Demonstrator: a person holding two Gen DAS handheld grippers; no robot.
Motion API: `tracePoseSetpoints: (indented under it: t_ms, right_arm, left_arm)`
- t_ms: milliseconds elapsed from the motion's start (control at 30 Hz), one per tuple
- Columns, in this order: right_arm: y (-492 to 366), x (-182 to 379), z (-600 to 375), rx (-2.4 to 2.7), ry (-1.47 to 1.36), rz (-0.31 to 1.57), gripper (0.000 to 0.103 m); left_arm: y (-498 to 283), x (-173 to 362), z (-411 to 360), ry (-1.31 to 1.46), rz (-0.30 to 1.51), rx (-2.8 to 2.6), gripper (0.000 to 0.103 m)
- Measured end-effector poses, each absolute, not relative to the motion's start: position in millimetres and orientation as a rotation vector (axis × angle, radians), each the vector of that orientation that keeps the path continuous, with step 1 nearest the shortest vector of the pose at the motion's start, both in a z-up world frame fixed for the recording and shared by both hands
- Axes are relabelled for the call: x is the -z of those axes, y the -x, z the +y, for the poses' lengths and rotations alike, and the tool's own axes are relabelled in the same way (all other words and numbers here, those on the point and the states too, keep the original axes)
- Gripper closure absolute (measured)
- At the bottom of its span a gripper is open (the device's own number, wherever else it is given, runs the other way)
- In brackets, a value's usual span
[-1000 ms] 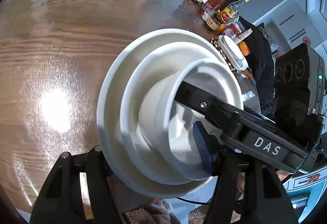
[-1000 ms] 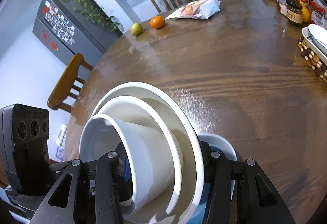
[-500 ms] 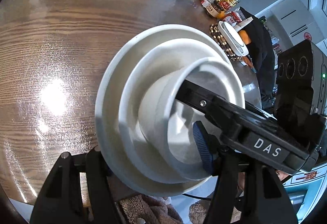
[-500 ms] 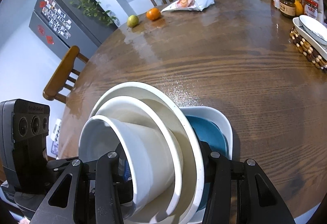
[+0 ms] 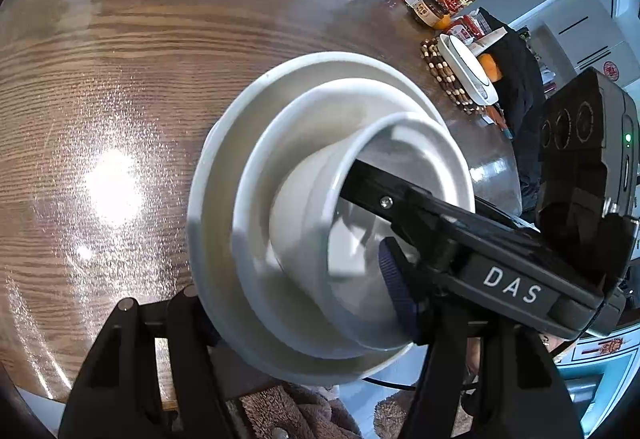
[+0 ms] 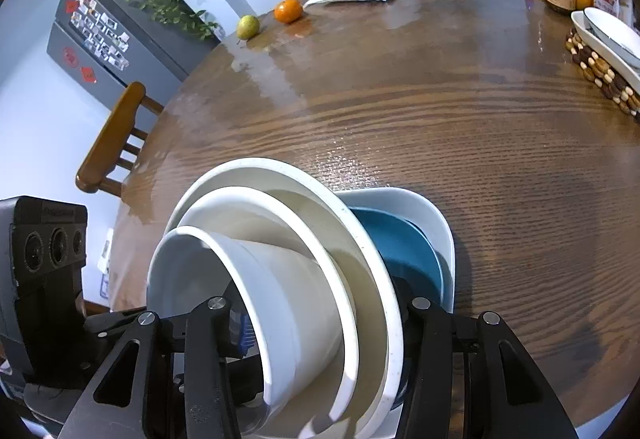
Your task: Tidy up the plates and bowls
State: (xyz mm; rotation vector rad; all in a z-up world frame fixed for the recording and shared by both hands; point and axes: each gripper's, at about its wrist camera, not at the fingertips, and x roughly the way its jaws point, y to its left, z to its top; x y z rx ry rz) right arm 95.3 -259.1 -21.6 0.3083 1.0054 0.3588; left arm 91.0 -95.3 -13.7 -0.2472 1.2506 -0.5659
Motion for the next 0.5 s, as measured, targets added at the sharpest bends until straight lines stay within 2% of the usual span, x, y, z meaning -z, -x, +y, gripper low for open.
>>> tracePoseSetpoints:
  t_ms: [500]
  right_arm:
    - [-99.0, 13.6, -261.2, -0.273, -0.237, 0.998, 0.053]
  left_arm:
    - [-100.9, 11.5, -104.2, 0.155, 1.221, 0.543, 0.034]
